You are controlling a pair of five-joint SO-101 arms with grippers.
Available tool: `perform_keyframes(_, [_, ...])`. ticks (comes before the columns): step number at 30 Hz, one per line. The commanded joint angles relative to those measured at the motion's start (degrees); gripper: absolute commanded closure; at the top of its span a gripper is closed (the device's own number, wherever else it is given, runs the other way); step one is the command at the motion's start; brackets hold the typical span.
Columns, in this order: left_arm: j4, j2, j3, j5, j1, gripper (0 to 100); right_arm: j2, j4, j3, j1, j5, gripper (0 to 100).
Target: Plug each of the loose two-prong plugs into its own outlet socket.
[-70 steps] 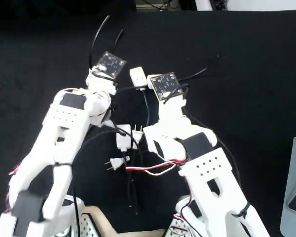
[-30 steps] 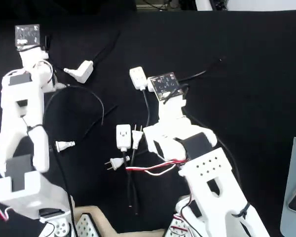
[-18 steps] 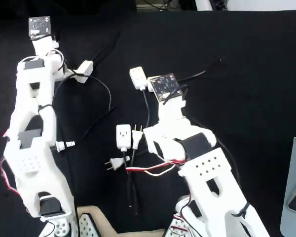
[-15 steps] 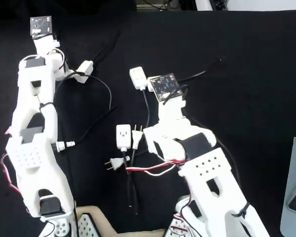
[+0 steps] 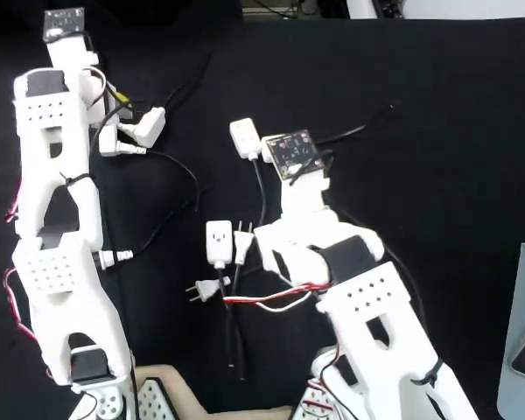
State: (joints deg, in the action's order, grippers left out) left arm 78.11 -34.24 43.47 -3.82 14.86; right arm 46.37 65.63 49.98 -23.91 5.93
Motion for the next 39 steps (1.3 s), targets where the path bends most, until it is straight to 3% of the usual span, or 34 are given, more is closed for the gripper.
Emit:
perform_keyframes(1, [6.9, 1.1, 7.7, 0.1, -2.1, 72, 1.5, -1.1, -1.3, 5.0, 0.2, 84.6])
perform_keyframes(7, [14.9, 0.8, 13.3, 1.5, -8.3, 72, 1.5, -0.5, -3.6, 18.1, -4.2, 84.6])
perform_keyframes(12, [13.4, 0.4, 13.1, 8.5, -14.9, 72, 1.5, -0.5, -3.6, 23.9, -5.9, 84.6])
perform_keyframes(24, [-2.2, -14.3, 12.5, 16.8, -26.3, 72, 1.5, 0.7, -4.9, 24.0, -6.2, 84.7])
perform_keyframes(39, [-3.2, -33.5, 35.2, 16.4, -29.6, 72, 1.5, 0.7, -4.7, 24.0, -6.2, 84.8])
